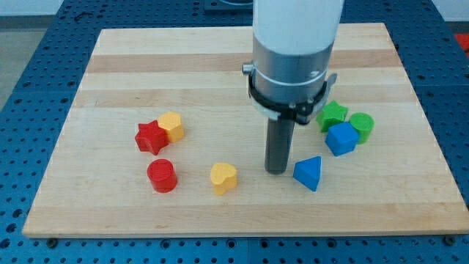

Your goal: Push the blue triangle closer to the blue cube

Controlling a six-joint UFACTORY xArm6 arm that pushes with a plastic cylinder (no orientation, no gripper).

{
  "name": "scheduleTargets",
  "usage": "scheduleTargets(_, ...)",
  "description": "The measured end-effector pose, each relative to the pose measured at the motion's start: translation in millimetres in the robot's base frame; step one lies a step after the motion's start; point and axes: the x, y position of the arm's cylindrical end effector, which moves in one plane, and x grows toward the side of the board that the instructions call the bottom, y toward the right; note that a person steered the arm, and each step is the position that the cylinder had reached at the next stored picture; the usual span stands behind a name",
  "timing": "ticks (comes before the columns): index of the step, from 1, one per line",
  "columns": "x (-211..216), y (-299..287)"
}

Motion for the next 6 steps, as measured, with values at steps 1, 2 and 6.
scheduleTargets(1, 43, 0)
scheduleTargets(2, 48, 3)
scheduleTargets(6, -6, 54)
